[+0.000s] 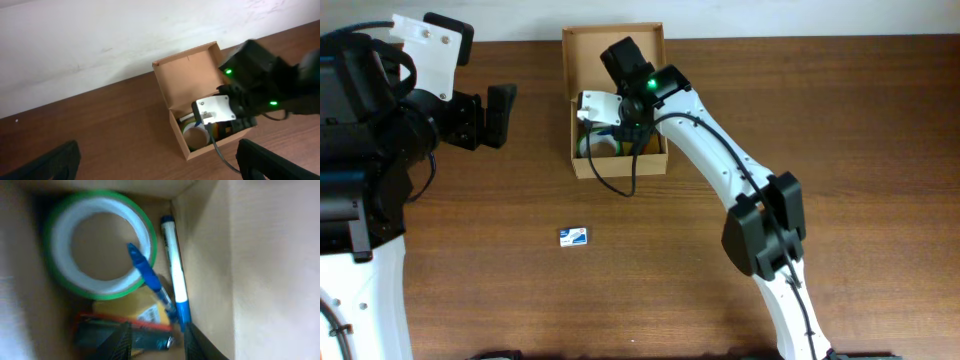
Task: Pack container
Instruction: 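Lower the marker into the box and open the right gripper, then raise the right gripper away and move the left gripper to the staples box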
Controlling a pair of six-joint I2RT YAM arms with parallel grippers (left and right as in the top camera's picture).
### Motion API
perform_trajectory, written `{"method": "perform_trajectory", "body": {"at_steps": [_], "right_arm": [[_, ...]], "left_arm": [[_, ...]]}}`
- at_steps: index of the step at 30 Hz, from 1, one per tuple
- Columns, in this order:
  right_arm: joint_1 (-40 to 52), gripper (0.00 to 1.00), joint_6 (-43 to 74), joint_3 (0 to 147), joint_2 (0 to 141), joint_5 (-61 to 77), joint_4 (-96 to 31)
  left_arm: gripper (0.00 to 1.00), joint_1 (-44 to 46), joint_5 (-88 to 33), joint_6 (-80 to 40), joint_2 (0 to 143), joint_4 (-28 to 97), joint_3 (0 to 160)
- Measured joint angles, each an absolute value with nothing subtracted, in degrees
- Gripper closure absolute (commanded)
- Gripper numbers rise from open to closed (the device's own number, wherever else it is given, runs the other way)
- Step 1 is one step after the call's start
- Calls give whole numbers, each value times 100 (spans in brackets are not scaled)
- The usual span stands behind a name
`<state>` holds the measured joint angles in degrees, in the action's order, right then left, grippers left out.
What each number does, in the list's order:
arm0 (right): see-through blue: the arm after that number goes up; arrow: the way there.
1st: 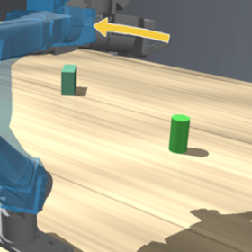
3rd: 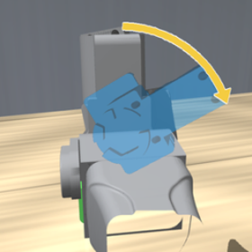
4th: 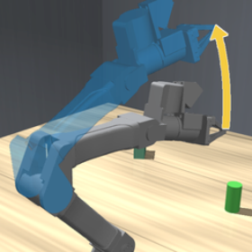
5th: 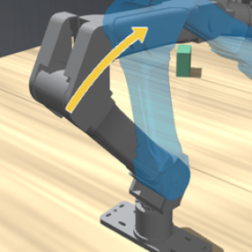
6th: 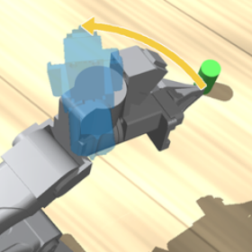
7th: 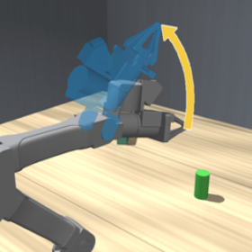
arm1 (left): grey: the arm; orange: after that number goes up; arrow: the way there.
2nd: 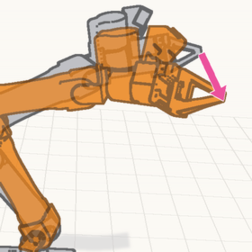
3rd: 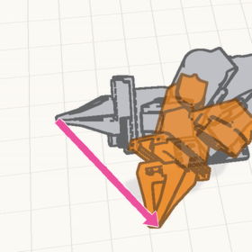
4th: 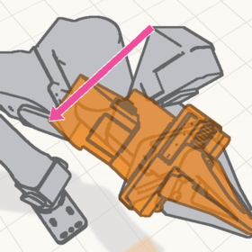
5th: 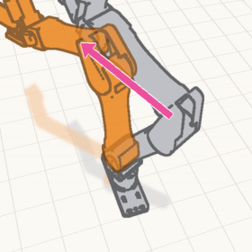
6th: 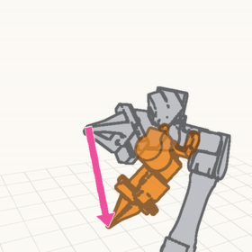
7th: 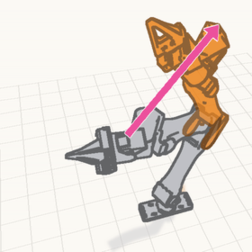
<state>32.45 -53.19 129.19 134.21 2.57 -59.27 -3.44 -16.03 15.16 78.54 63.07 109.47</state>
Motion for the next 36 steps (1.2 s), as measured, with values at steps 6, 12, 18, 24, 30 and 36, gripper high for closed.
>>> {"method": "perform_trajectory", "body": {"at_steps": [6,12,18,24,30,36], "right_arm": [[3312,58,-4320,12919,12630,261,-6158],[3310,18,-2989,12921,12003,261,-6665],[3310,16,-1994,12921,11762,263,-7334],[3310,1,-1463,12919,11365,480,-8366],[3310,1,-1208,12919,10541,615,-8954],[3310,1,-1000,12921,9679,639,-9190]], "left_arm": [[0,-344,-1603,1452,7854,6311,10947],[0,-344,-1603,1282,7854,6514,10947],[0,-344,-1599,991,7854,7061,10947],[0,-344,-1557,864,7854,7544,10919],[0,-344,-1564,701,7848,7546,10280],[0,-224,-1780,609,7848,7157,9133]]}}
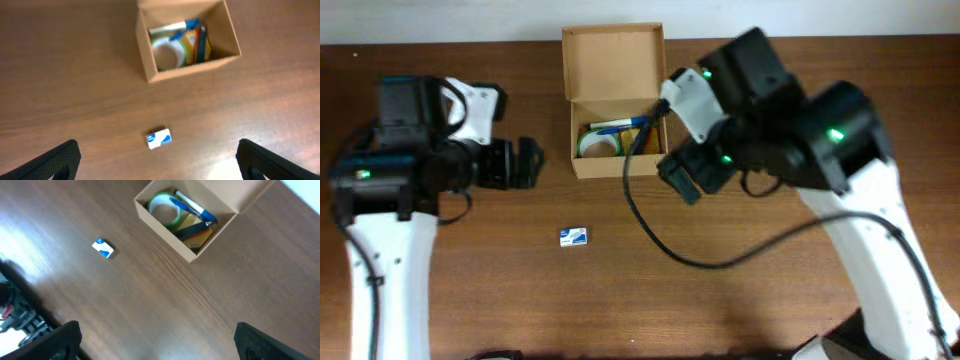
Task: Pack container
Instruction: 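Raise the right gripper away and move the left gripper to the staples box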
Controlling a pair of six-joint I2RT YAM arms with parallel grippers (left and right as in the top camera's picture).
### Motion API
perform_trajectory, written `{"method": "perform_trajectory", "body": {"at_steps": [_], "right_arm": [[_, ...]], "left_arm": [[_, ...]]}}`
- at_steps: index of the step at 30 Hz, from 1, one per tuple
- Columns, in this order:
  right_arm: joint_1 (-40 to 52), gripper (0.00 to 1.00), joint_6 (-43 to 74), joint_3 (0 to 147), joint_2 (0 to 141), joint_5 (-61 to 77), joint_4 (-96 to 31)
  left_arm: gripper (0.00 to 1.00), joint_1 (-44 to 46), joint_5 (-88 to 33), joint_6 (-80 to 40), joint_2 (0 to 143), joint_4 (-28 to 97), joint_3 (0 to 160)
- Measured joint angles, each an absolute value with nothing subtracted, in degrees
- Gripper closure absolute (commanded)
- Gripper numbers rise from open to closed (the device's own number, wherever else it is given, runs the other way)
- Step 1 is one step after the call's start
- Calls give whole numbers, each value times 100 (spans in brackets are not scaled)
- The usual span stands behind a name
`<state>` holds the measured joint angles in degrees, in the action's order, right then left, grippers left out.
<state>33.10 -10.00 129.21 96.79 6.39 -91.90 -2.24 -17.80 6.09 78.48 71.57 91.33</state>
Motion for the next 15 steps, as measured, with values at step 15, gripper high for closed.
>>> {"method": "perform_trajectory", "body": {"at_steps": [15], "right_arm": [[3310,1,-589,12919,8652,657,-9695]], "left_arm": [[0,722,-1498,-209,7771,5409,6189]]}}
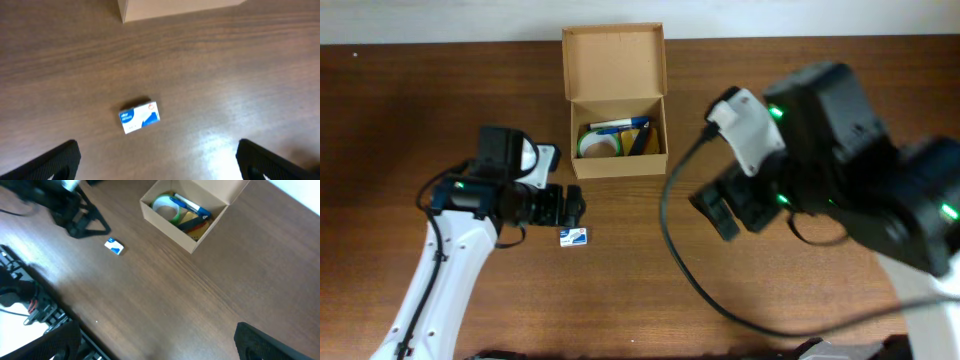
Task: Pack container
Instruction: 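Raise the right gripper away and move the left gripper to the staples box, then lower the left gripper onto the blue staples box and grasp it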
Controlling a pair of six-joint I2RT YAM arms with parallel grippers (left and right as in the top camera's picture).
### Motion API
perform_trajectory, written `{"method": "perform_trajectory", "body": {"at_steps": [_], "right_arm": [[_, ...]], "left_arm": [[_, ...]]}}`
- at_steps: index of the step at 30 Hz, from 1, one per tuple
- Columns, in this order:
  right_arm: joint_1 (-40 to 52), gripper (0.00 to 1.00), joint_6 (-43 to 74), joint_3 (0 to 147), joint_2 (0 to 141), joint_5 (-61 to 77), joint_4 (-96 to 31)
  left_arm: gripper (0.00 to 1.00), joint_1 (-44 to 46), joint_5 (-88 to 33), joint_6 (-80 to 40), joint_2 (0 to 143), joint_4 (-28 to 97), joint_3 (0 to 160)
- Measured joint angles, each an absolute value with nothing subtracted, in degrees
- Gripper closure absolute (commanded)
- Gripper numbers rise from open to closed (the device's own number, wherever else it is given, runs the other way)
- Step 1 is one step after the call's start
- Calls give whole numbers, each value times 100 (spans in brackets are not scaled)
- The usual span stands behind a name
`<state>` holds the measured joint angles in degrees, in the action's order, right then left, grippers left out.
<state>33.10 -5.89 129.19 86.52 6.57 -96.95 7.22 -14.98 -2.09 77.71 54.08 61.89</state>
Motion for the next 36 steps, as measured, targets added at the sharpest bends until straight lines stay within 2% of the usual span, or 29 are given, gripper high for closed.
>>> {"method": "perform_trajectory", "body": {"at_steps": [7,15,23,36], "right_arm": [[3310,1,-574,12921,8278,657,-9697],[3310,1,-574,12921,8331,657,-9697],[3310,1,-576,12921,8331,657,-9695],[3310,1,-576,12921,8331,657,-9695]], "left_arm": [[0,1070,-1299,-790,7765,4661,5107],[0,1651,-495,-1415,7762,4123,4512],[0,1667,-209,-2056,7762,3374,4093],[0,1667,-141,-2217,8381,2923,4053]]}}
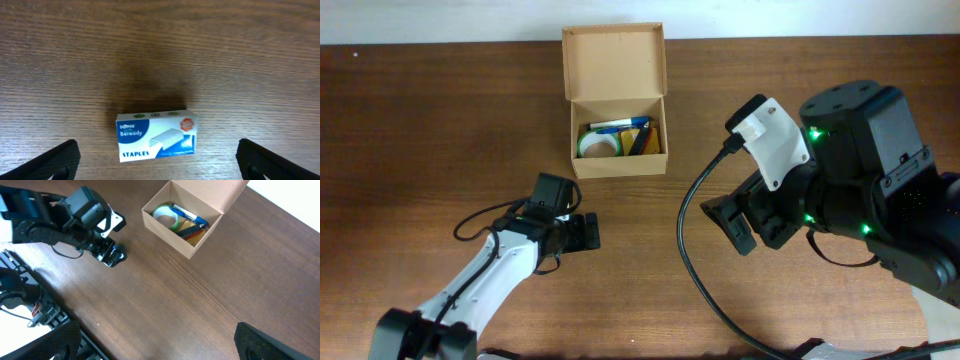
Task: Pack container
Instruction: 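Lower the left gripper onto the blue staples box and grasp it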
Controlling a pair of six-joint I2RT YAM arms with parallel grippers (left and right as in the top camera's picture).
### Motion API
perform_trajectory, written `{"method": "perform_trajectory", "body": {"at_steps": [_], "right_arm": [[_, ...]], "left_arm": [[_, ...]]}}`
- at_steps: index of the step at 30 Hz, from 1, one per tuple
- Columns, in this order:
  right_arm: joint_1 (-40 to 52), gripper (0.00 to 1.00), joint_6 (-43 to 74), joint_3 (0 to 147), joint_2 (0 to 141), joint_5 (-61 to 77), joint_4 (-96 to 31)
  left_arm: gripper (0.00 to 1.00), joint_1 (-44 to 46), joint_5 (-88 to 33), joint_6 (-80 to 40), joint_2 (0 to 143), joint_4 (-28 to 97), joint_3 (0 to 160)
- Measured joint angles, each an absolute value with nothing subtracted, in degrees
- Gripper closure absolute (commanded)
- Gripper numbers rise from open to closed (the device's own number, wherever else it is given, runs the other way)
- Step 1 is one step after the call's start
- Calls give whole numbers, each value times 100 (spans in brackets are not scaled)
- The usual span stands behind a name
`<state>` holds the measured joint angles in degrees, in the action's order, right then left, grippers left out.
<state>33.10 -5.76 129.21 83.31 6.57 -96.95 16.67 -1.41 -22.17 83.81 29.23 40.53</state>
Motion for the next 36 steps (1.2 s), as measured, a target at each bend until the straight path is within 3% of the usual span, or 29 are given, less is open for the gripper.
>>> {"method": "perform_trajectory", "body": {"at_steps": [8,15,17,30,36], "right_arm": [[3310,1,-576,12921,8331,657,-9695],[3310,1,-578,12921,8331,657,-9695],[3310,1,-576,12921,8331,657,-9697],[3310,1,-574,12921,8331,657,-9695],[3310,1,-572,12921,8331,657,-9695]], "left_arm": [[1,1667,-97,-2217,8718,2755,4053],[11,1667,64,-2233,8766,2746,4056],[18,1686,139,-2220,8766,2775,4053],[19,2320,659,-2231,8862,2805,4053],[35,2320,672,-2259,8862,2827,4053]]}}
